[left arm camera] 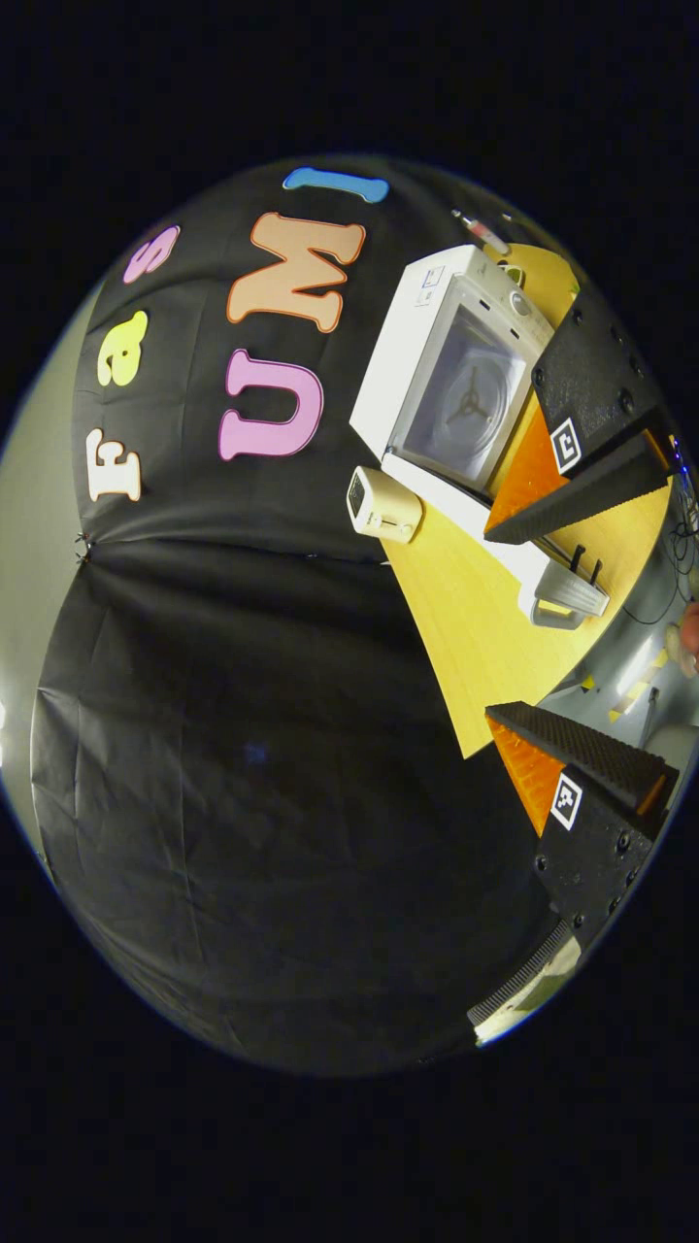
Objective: Open the microwave oven with the left hand, put the food in, and close the microwave oven.
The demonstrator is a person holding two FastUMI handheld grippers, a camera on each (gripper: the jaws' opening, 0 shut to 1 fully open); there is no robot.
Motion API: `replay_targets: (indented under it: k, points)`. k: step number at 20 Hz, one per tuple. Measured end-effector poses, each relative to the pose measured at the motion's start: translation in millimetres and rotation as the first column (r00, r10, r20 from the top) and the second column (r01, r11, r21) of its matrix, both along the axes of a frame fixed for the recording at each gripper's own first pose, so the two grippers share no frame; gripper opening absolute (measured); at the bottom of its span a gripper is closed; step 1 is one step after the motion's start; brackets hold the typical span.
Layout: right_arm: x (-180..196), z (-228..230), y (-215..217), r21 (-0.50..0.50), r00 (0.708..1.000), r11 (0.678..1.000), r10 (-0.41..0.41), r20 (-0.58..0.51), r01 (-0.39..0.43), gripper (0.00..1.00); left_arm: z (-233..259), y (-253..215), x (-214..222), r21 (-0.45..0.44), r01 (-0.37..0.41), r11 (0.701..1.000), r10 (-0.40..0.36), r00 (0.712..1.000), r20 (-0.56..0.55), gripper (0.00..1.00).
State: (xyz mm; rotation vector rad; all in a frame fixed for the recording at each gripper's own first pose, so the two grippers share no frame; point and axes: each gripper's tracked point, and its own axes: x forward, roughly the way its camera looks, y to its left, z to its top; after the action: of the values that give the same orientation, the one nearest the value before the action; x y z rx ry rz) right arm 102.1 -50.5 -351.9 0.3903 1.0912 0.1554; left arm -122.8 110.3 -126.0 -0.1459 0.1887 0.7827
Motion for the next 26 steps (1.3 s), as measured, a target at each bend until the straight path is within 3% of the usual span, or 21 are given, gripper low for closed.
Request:
replay_targets:
  k: [7,13,16,21,26]
  points:
    - [-13,23,7,-0.017,0.994,0.999,-0.041,0.105,0.043,0.4,-1,9,20,-0.008,0.079,0.997,-0.079,0.997,0.002,0.96]
    - [-30,54,45,0.066,0.972,0.985,-0.171,0.162,0.162,0.4,3,47,45,0.03,0.194,0.981,-0.193,0.981,-0.037,0.96]
    - [-37,71,87,0.146,0.954,0.967,-0.234,0.186,0.209,0.4,2,70,59,0.012,0.253,0.967,-0.253,0.967,-0.032,0.96]
    - [-36,91,175,0.264,0.933,0.953,-0.223,0.281,0.148,0.4,-12,103,82,-0.013,0.362,0.932,-0.362,0.93,-0.054,0.96]
    - [-21,83,246,0.293,0.92,0.95,-0.207,0.334,0.108,0.4,-25,125,103,-0.029,0.434,0.9,-0.435,0.897,-0.075,0.96]
